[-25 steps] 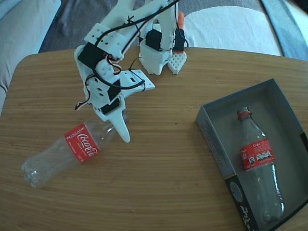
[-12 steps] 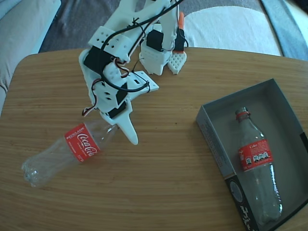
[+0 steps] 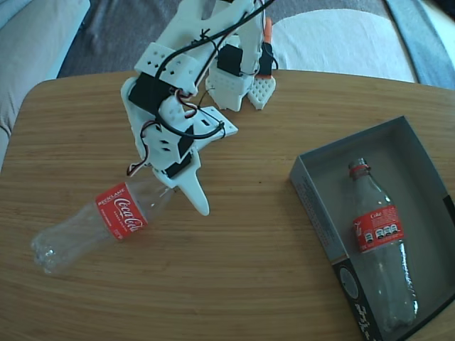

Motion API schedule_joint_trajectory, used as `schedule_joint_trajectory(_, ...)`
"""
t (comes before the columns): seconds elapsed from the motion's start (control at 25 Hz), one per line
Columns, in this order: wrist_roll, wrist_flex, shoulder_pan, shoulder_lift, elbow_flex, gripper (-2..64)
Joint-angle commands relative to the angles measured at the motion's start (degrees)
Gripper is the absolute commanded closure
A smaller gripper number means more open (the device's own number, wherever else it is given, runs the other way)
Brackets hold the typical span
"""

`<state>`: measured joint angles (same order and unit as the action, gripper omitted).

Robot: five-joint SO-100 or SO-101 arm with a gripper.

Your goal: Grasp the bottles and put them in the box.

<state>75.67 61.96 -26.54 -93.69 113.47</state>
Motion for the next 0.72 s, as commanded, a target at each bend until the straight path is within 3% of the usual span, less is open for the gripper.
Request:
schedule_joint_trajectory(0.0,-0.53,-0.26,-0.09,-0.35,0.18,5.4)
schedule_joint_trajectory(0.16,-0.44,-4.92,-0.26,-0.35,3.16,5.4)
schedule_joint_trajectory(0.68,-0.44,-4.57,-0.53,-0.35,2.72,6.7)
